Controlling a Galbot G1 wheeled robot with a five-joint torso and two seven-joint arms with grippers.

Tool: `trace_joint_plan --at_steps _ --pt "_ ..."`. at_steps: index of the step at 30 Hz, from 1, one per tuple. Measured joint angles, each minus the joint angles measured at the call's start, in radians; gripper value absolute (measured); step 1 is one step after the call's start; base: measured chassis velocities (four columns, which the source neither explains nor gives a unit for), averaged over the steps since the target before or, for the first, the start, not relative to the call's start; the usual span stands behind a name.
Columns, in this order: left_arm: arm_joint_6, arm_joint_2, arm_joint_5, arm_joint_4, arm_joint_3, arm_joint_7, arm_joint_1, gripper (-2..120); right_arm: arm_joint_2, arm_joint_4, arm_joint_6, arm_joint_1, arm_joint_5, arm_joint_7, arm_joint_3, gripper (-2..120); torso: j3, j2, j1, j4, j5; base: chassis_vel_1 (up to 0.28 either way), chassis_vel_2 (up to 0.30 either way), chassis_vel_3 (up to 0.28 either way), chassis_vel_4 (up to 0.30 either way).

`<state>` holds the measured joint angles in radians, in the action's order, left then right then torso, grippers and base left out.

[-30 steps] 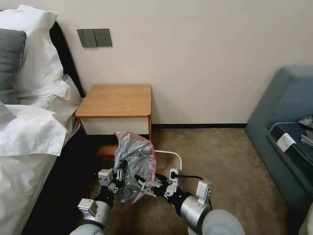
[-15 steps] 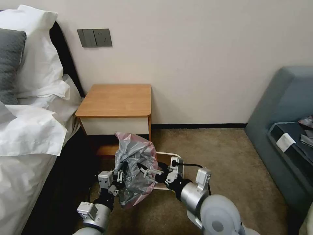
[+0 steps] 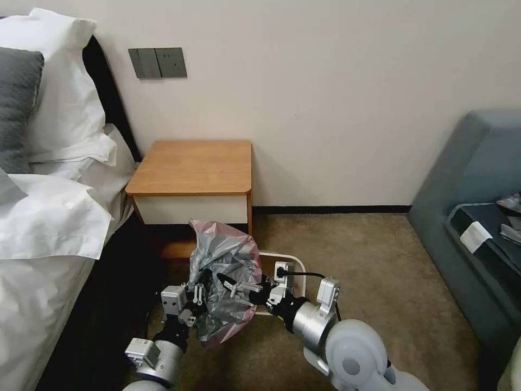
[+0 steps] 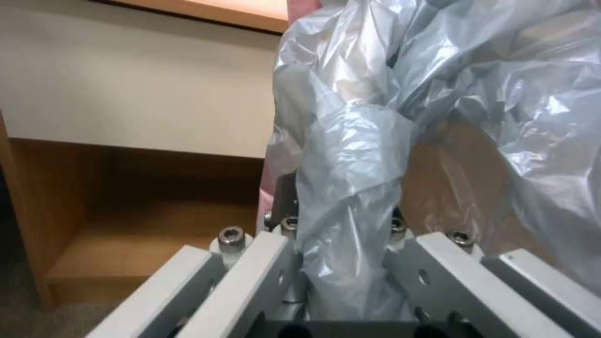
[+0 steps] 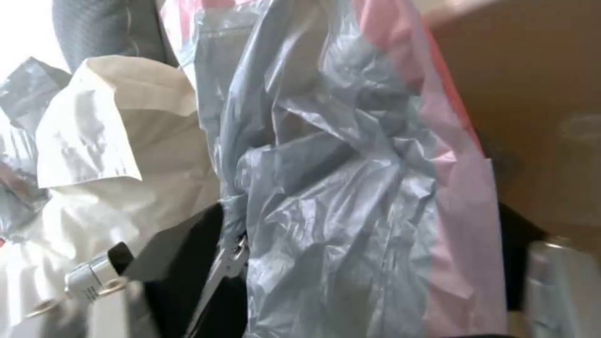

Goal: Pick up the garbage bag from the table and place it over the trash can.

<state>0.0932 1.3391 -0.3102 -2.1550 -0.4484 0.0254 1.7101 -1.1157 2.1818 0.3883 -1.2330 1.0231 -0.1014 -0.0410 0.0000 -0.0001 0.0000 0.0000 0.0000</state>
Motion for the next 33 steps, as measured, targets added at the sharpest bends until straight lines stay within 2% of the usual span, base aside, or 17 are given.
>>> trace_joint_plan --at_steps 1,4,5,8,10,12,13,15,19,21,29,33 --pt "0.000 0.000 0.000 0.000 0.000 0.000 0.000 4 0.000 0.000 0.000 0.000 0.000 0.000 0.000 80 0.000 0.000 0.000 0.0000 0.0000 0.000 0.000 0.000 0.000" --pt "0.001 0.000 -0.001 0.000 0.002 -0.001 0.003 4 -0.001 -0.002 -0.004 0.000 -0.014 0.005 0.000 65 0.000 0.000 0.000 0.0000 0.0000 0.000 0.000 0.000 0.000" --pt "0.001 0.000 -0.001 0.000 0.002 -0.001 0.003 4 -0.001 -0.002 -0.004 0.000 -0.014 0.005 0.000 65 0.000 0.000 0.000 0.0000 0.0000 0.000 0.000 0.000 0.000" --pt "0.002 -0.001 -0.005 0.000 0.002 -0.002 0.003 4 0.000 -0.004 -0.005 0.001 -0.025 0.007 0.001 50 0.000 0.000 0.000 0.0000 0.0000 0.000 0.000 0.000 0.000" --pt "0.002 -0.001 -0.006 0.000 0.002 -0.002 0.002 4 0.000 -0.004 -0.010 0.001 -0.025 0.009 0.002 46 0.000 0.000 0.000 0.0000 0.0000 0.000 0.000 0.000 0.000" --pt "0.002 -0.001 -0.010 0.000 0.001 -0.005 0.000 4 0.000 -0.005 -0.016 -0.001 -0.026 0.014 0.002 35 0.000 0.000 0.000 0.0000 0.0000 0.000 0.000 0.000 0.000" --pt "0.002 -0.001 -0.010 0.000 0.001 -0.005 0.000 4 0.000 -0.005 -0.016 -0.001 -0.026 0.014 0.002 35 0.000 0.000 0.000 0.0000 0.0000 0.000 0.000 0.000 0.000" --pt "0.002 -0.001 -0.012 0.001 0.000 -0.006 -0.001 4 -0.001 -0.005 -0.019 -0.002 -0.028 0.015 0.003 25 0.000 0.000 0.000 0.0000 0.0000 0.000 0.000 0.000 0.000" --pt "0.002 0.000 -0.012 0.003 0.000 -0.007 -0.001 4 -0.001 -0.005 -0.027 -0.003 -0.033 0.020 0.005 15 0.000 0.000 0.000 0.0000 0.0000 0.000 0.000 0.000 0.000" --pt "0.002 0.000 -0.012 0.006 -0.001 -0.008 -0.002 4 0.000 -0.005 -0.031 -0.004 -0.041 0.024 0.006 3 0.000 0.000 0.000 0.0000 0.0000 0.000 0.000 0.000 0.000" --pt "0.003 0.000 -0.012 0.017 -0.007 -0.008 -0.006 4 0.002 0.006 -0.037 -0.004 -0.042 0.028 0.015 0 0.000 0.000 0.000 0.0001 0.0000 0.000 0.000 0.000 0.000" --pt "0.018 -0.006 0.003 0.030 -0.015 -0.006 -0.006 4 0.014 0.031 -0.042 -0.013 -0.035 0.033 0.051 0 0.000 0.000 0.000 0.0000 0.0000 0.000 0.000 0.000 0.000"
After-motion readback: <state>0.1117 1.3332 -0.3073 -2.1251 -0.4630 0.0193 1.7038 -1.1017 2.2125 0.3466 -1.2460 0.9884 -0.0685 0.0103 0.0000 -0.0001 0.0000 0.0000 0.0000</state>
